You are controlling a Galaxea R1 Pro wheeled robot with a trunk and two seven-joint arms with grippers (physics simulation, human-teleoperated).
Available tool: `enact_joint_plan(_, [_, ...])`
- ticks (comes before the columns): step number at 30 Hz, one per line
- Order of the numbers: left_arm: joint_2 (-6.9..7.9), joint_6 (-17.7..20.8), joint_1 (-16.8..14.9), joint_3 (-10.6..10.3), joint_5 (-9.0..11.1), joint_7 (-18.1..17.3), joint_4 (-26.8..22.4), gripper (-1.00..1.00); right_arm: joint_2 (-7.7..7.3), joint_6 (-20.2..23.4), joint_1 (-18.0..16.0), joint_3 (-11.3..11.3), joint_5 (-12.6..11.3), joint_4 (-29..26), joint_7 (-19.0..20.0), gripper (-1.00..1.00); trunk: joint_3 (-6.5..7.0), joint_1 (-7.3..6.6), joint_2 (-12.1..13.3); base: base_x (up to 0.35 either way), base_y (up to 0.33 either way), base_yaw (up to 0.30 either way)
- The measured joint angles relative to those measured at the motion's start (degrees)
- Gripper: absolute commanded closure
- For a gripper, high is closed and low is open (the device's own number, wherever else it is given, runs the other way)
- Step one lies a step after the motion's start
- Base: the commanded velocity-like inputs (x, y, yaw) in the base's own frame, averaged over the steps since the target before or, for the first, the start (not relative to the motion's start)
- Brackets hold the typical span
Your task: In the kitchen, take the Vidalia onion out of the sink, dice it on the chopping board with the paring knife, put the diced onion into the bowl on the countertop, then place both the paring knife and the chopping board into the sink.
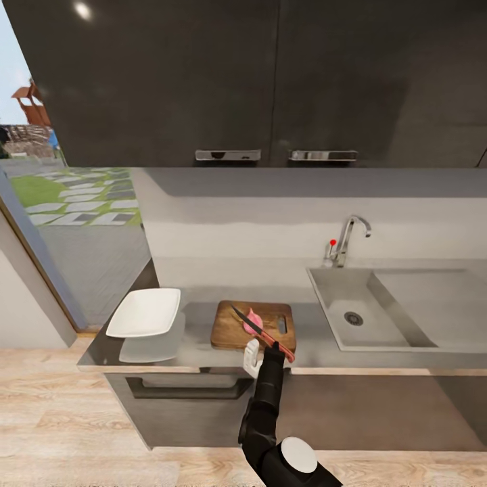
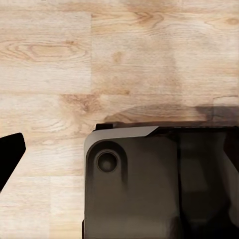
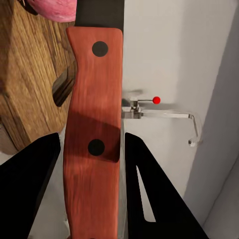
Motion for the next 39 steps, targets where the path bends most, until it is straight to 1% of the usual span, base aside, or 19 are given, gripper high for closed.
enact_joint_plan(13, [0.0,0.0,0.0,0.0,0.0,0.0,0.0,-1.0,0.0,0.0,0.0,0.0,0.2,0.0,0.0,1.0,-1.1,-0.01,0.0,0.024,0.0,0.0])
enact_joint_plan(18, [0.0,0.0,0.0,0.0,0.0,0.0,0.0,-1.0,0.0,0.0,0.0,0.0,0.1,0.0,0.0,1.0,-1.11,-0.01,0.0,0.094,0.0,0.0])
enact_joint_plan(39, [0.01,0.0,0.0,0.0,0.0,0.0,0.0,-1.0,0.0,0.0,0.0,0.0,0.1,0.0,0.0,1.0,-1.1,0.0,0.0,0.003,0.0,0.0])
